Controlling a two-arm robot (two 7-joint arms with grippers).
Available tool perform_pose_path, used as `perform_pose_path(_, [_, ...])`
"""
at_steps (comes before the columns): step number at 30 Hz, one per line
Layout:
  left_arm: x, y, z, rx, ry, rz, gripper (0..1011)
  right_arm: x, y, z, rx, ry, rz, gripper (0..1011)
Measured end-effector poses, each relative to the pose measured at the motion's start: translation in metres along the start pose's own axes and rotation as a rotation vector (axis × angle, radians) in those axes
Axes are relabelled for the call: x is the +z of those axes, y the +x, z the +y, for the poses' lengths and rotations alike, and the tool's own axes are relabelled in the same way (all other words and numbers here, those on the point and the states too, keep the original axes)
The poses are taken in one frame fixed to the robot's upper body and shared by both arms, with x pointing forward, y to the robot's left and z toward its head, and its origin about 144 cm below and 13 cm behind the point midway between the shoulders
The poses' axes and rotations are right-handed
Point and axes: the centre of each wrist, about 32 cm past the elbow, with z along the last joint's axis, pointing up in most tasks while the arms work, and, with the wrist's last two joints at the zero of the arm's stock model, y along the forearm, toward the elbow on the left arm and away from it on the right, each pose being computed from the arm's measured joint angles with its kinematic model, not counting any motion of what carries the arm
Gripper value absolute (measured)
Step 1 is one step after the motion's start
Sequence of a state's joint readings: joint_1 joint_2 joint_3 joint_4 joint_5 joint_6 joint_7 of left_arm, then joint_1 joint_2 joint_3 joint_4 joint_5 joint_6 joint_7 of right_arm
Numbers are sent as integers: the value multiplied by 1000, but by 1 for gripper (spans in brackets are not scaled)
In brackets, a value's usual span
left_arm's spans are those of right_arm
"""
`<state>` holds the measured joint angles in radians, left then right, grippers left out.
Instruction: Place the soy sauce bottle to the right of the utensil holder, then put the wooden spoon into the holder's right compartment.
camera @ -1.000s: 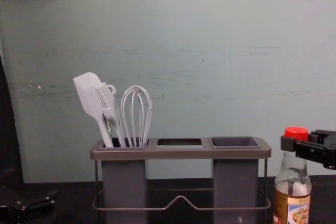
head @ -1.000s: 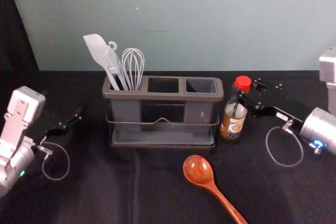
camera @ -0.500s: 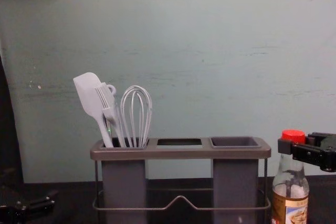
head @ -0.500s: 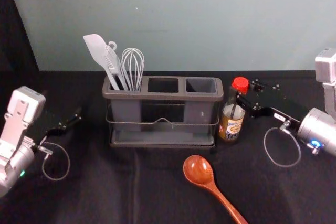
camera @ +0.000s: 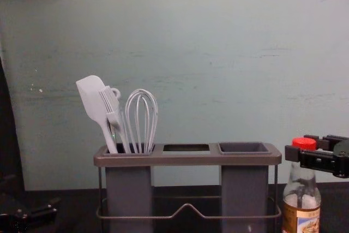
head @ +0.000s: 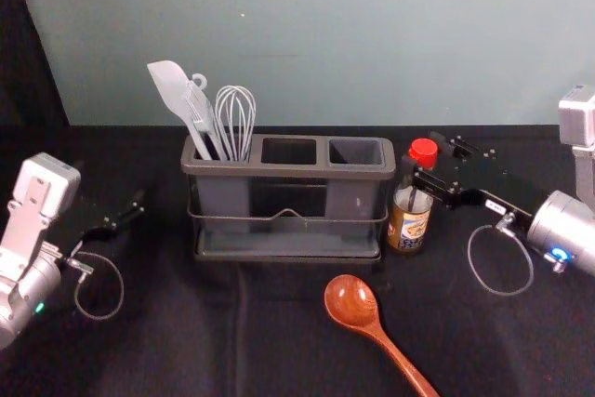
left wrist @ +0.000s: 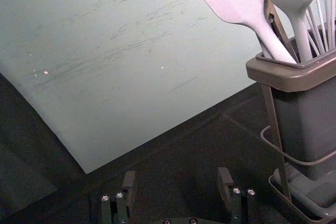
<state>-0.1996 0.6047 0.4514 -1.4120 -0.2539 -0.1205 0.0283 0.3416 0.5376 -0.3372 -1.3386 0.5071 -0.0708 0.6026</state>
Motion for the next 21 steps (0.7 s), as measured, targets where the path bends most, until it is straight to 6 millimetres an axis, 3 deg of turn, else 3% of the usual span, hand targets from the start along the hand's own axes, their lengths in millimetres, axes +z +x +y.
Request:
perform_pose_path(12, [0, 0, 0, 0, 0, 0, 1012, 0, 0, 0, -1, 1, -1, 991])
perform_pose_path(21, [0, 0, 0, 0, 0, 0, 1011, 1, 0, -2, -9, 3, -5, 1002])
